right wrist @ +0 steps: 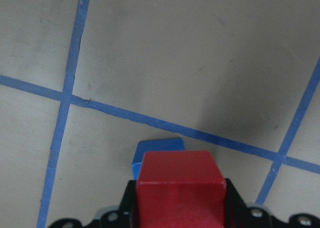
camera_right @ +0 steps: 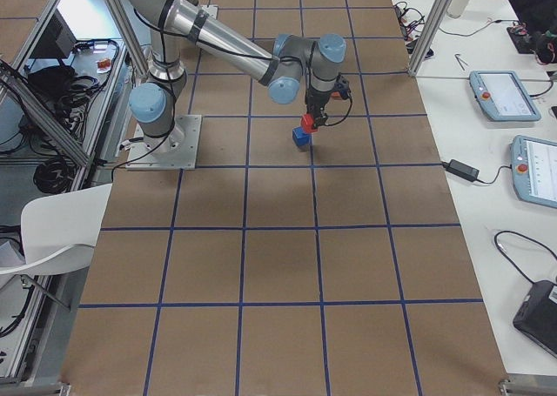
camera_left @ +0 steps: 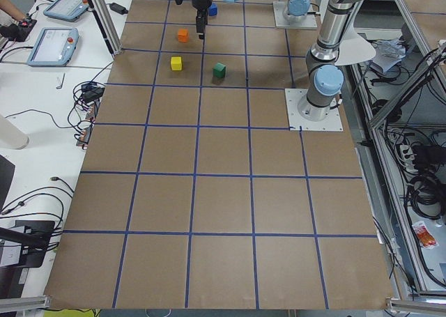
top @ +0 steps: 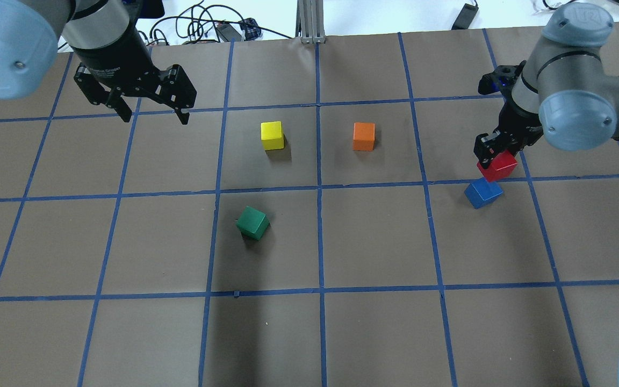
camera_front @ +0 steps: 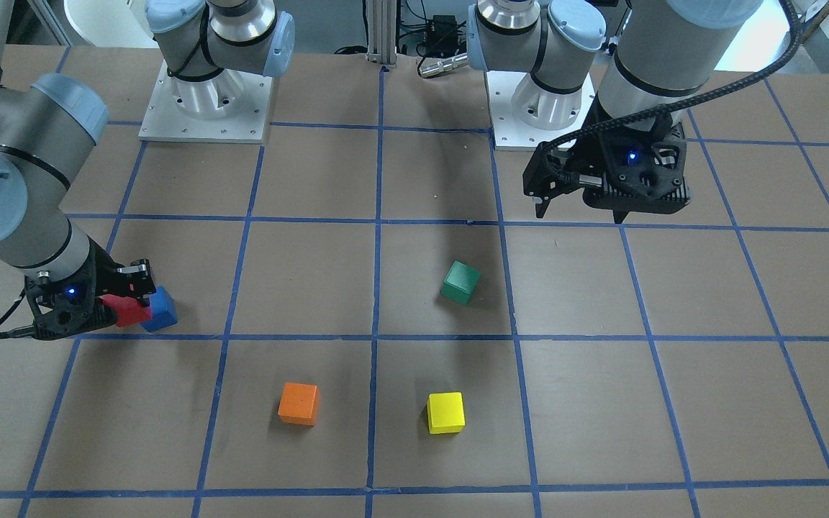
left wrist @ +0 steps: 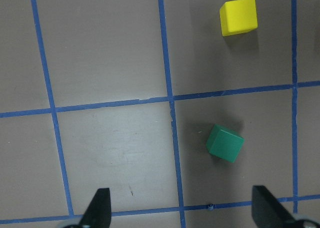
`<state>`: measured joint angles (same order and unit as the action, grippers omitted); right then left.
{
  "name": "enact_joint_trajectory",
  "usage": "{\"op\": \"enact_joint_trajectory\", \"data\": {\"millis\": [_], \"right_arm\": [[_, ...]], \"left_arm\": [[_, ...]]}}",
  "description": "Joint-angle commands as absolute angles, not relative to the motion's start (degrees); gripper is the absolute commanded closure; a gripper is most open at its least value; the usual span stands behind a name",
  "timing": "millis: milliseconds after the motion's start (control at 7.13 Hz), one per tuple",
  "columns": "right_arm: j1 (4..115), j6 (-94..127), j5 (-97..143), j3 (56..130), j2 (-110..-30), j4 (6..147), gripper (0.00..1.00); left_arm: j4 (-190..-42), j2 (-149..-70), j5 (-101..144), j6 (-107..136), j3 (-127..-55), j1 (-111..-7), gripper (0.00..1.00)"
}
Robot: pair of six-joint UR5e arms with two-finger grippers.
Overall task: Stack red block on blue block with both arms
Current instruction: 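Lower the red cube onto the blue cube with the right gripper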
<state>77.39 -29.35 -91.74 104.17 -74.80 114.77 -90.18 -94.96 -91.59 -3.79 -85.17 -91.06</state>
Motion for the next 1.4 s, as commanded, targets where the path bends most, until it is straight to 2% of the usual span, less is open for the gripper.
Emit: {"op": "enact_joint_trajectory", "data": {"millis": [0,1262], "right_arm": [[77.34,-29.36,-91.67,106.42,-75.06,114.87,1.00],[77.43,-28.74,-91.84,108.81,-75.23,119.63,1.00]], "left_arm": [[-90.18,-95.01,-91.58,-3.78,-85.17,-91.05,0.00],[-90.18,-94.92,-91.58,-4.04,-85.08,-90.70,0.00]]}}
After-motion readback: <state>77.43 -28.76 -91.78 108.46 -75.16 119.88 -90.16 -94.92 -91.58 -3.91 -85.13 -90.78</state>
